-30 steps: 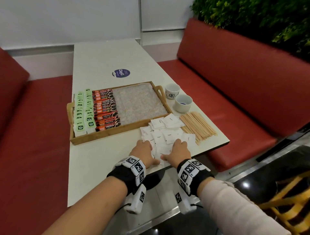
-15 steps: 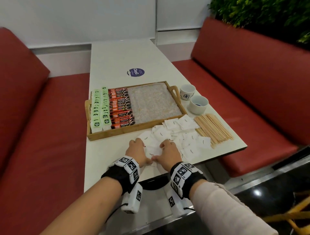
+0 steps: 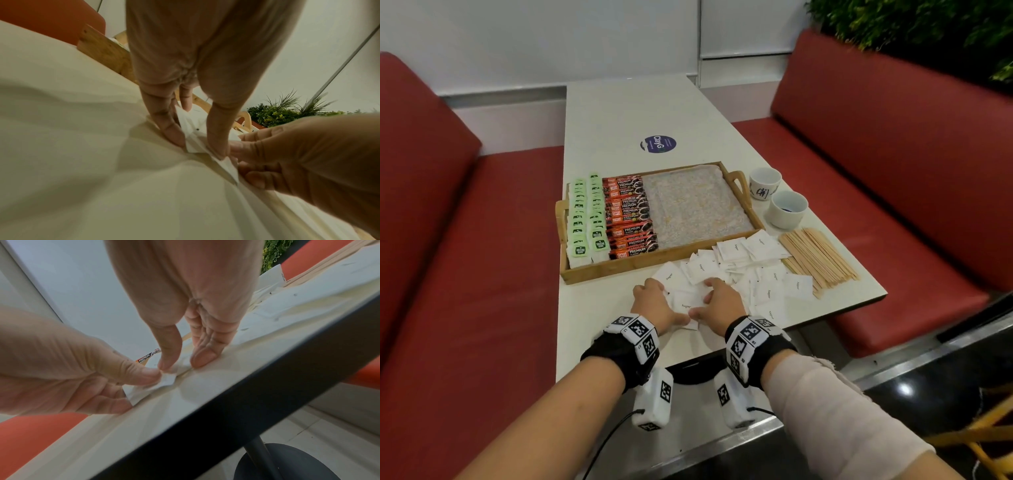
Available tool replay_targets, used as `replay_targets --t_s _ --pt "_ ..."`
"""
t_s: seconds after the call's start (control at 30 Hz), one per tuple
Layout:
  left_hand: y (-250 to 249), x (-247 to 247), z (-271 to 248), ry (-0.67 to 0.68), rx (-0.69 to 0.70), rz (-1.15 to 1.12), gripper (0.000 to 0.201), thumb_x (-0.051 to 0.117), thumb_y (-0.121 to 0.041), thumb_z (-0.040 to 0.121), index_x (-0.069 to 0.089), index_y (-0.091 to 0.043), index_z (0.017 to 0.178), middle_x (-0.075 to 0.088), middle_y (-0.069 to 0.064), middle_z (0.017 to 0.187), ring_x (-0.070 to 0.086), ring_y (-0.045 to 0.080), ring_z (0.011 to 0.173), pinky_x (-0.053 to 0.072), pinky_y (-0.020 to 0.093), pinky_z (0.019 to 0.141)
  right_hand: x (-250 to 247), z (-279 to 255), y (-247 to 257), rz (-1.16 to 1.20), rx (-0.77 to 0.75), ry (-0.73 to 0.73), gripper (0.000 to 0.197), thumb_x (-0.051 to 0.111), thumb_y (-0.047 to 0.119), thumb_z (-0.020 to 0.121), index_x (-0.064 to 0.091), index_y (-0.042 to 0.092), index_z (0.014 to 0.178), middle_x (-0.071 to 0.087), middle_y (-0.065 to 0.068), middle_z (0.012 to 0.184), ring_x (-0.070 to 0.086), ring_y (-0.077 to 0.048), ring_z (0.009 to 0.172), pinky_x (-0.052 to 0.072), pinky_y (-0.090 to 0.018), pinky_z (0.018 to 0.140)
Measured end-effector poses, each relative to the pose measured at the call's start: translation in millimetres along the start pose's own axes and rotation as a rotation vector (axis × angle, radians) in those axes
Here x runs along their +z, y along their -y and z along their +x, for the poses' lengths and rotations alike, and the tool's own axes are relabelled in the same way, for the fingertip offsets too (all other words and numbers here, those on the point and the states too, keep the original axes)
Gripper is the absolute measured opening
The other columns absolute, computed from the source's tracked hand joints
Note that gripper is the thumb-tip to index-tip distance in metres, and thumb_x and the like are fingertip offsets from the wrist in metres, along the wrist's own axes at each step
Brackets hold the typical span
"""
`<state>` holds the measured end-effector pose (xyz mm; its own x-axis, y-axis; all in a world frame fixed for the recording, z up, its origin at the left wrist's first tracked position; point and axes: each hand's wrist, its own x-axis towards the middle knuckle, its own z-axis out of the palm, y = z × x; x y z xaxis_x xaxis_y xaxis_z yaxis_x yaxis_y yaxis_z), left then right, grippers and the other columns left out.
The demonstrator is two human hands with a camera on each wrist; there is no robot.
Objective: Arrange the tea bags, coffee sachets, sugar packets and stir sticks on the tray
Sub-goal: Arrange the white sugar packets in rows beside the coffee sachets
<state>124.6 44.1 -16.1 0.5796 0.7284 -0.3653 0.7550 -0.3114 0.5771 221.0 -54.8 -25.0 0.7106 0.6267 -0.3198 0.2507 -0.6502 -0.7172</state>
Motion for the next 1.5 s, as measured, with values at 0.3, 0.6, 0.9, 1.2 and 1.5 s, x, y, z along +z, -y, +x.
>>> replay_targets --t_s 0.3,0.6,0.9,1.2,1.5 --pt "-5.5 -4.7 -2.1 0.047 -0.036 0.05 0.084 0.085 -0.024 0.066 0.034 -0.009 0.131 0.032 0.012 0.131 0.05 0.027 0.112 0.045 0.033 0.097 -66.7 -14.5 -21.1 -0.152 -0.118 -0.111 0.038 0.068 0.001 0.078 0.065 0.024 0.108 0.052 0.002 0.113 0.053 -0.016 0.105 0.045 -0.026 0.092" --pt "-17.4 -3.5 -4.3 0.06 -0.042 0.12 0.08 0.082 -0.026 0.069 0.034 -0.011 0.132 0.033 0.011 0.131 0.053 0.028 0.112 0.046 0.036 0.095 -93.6 -13.0 -51.2 -0.439 0.139 -0.013 0.095 0.085 0.022 0.067 0.031 0.023 0.145 0.026 -0.006 0.145 0.035 -0.028 0.133 0.04 -0.042 0.106" --pt "-22.0 0.5 -0.1 0.089 -0.033 0.096 0.071 0.077 -0.025 0.075 0.037 -0.007 0.132 0.052 0.011 0.128 0.052 0.026 0.117 0.041 0.028 0.088 -67.5 -7.6 -36.1 -0.308 0.149 -0.048 0.084 0.086 0.025 0.064 0.038 0.018 0.133 0.031 -0.007 0.134 0.049 -0.029 0.119 0.045 -0.039 0.1" --pt "-20.6 6.7 -3.4 0.102 0.016 0.088 0.067 0.075 -0.027 0.077 0.046 -0.011 0.134 0.056 0.007 0.13 0.053 0.024 0.118 0.04 0.025 0.09 -44.6 -4.3 -20.3 -0.258 0.08 -0.034 0.072 0.087 0.023 0.063 0.043 0.014 0.12 0.039 -0.006 0.124 0.053 -0.025 0.104 0.044 -0.03 0.085" --pt "-15.6 6.2 -6.6 0.113 0.051 -0.108 0.048 0.075 -0.017 0.073 0.056 -0.011 0.117 0.063 0.009 0.111 0.062 0.028 0.099 0.055 0.043 0.083 -33.6 0.1 -9.9 -0.263 0.041 0.033 0.07 0.085 0.028 0.066 0.049 0.017 0.125 0.039 -0.005 0.128 0.051 -0.021 0.111 0.039 -0.026 0.093"
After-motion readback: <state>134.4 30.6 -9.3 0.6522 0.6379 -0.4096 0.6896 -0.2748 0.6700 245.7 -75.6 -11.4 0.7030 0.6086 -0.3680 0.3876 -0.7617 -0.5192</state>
